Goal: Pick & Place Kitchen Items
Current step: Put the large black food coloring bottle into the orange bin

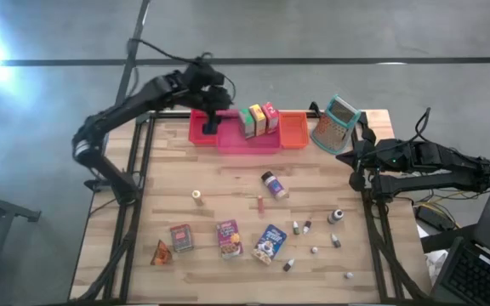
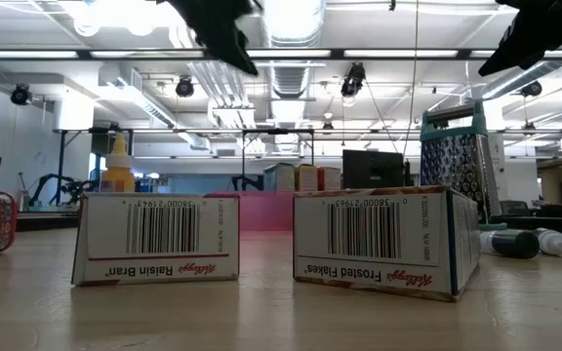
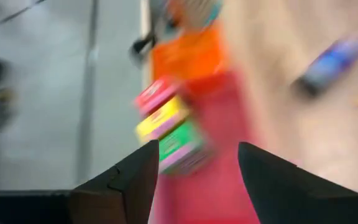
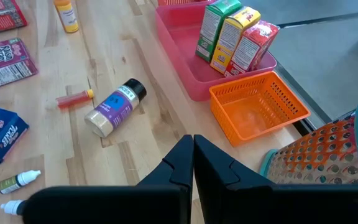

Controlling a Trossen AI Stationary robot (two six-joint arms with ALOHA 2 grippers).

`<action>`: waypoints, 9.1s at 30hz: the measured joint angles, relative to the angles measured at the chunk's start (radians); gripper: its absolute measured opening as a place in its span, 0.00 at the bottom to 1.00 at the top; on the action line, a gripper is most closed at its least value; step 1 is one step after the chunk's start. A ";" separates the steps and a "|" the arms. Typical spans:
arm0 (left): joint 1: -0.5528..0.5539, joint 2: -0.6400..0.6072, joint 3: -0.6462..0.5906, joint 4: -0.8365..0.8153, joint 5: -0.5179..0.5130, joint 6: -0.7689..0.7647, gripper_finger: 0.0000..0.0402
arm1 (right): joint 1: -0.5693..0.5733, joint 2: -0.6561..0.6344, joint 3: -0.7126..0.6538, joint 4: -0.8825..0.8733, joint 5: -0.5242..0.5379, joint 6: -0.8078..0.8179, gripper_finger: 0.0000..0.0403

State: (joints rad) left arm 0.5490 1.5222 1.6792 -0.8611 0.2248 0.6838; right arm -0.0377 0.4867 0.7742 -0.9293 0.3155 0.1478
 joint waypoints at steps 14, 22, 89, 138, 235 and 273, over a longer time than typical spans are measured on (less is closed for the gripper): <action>-0.195 -0.411 -0.391 0.276 0.093 -0.379 0.40 | 0.000 0.000 0.000 0.000 0.000 0.000 0.02; -0.348 -0.566 -0.681 0.653 0.092 -0.528 0.36 | 0.000 0.000 0.000 -0.001 0.000 -0.001 0.02; -0.479 -0.720 -0.902 0.591 -0.451 -0.710 0.29 | 0.000 0.075 0.001 0.721 -0.005 -0.058 0.02; -0.432 -0.741 -1.038 0.811 -0.540 -0.611 0.29 | 0.071 0.433 0.352 -0.298 -0.168 0.568 0.37; -0.433 -0.748 -1.046 0.781 -0.529 -0.760 0.29 | 0.596 0.686 0.082 -0.236 -0.236 1.331 0.15; -0.433 -0.748 -1.046 0.779 -0.529 -0.789 0.29 | 0.335 0.679 0.089 -0.146 -0.231 0.960 0.11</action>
State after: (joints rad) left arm 0.1160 0.7738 0.6334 -0.0826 -0.3046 -0.1057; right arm 0.2975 1.1652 0.8628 -1.0757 0.0847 1.1082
